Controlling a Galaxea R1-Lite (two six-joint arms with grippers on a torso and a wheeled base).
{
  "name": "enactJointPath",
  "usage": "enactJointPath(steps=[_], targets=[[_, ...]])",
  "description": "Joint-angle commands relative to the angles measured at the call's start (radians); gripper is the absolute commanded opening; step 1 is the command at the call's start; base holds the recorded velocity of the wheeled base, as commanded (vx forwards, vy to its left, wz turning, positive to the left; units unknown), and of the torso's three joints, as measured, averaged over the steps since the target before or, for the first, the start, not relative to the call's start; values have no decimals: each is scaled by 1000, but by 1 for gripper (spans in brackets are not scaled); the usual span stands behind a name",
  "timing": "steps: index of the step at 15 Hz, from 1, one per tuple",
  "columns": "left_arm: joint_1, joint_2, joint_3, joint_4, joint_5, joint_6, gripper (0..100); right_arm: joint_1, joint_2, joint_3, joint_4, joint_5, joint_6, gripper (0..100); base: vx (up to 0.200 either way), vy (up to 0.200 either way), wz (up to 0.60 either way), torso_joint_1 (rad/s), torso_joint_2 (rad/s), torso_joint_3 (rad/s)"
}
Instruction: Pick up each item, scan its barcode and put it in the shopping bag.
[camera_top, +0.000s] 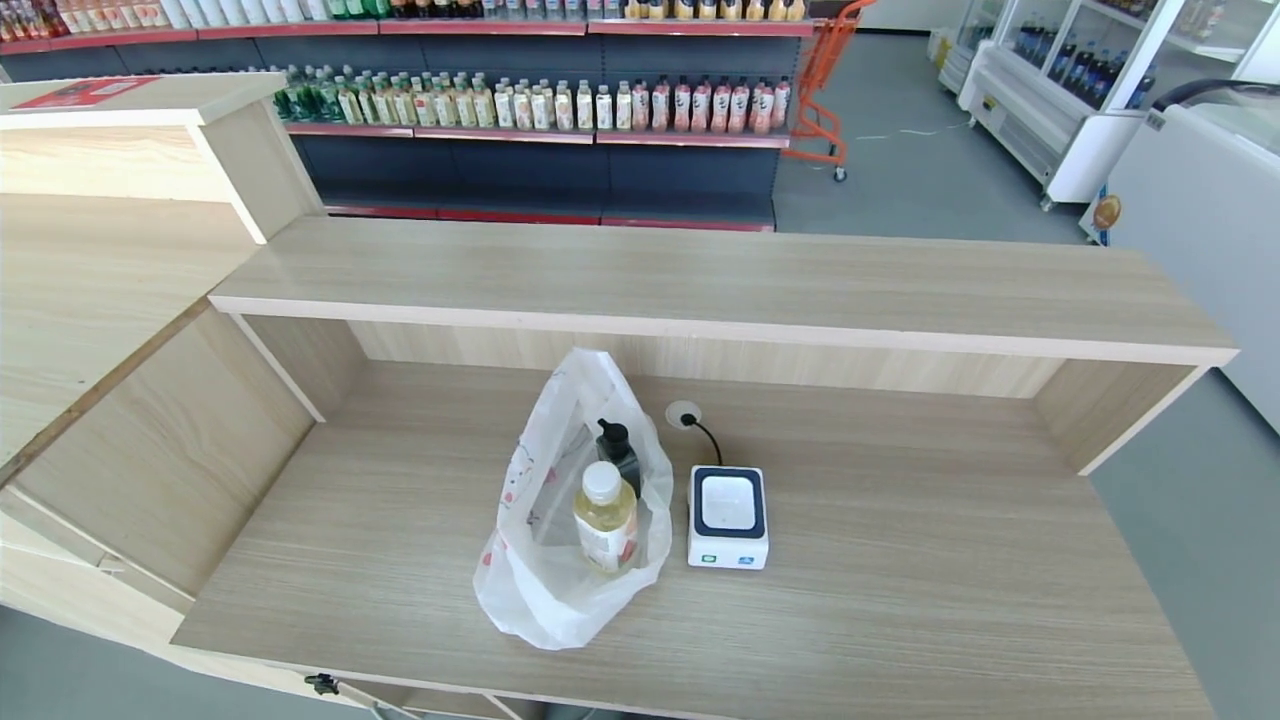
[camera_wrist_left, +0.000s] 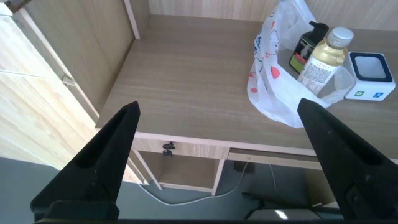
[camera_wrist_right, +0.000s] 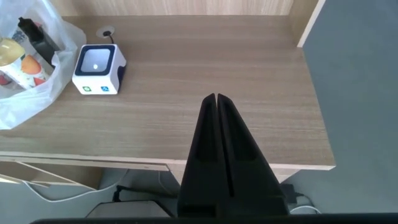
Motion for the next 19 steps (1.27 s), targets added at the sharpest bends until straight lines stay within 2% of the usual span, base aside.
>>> enactJointPath(steps=[1, 2, 19], targets=[[0, 0, 0, -1, 0, -3, 100, 0, 4, 0, 0, 0, 0, 0, 200, 0, 0, -2, 2, -2], [0, 0, 0, -1, 0, -3, 100, 0, 4, 0, 0, 0, 0, 0, 200, 0, 0, 2, -2, 2], [0, 0, 0, -1, 0, -3, 100, 0, 4, 0, 0, 0, 0, 0, 0, 0, 0, 0, 0, 0]])
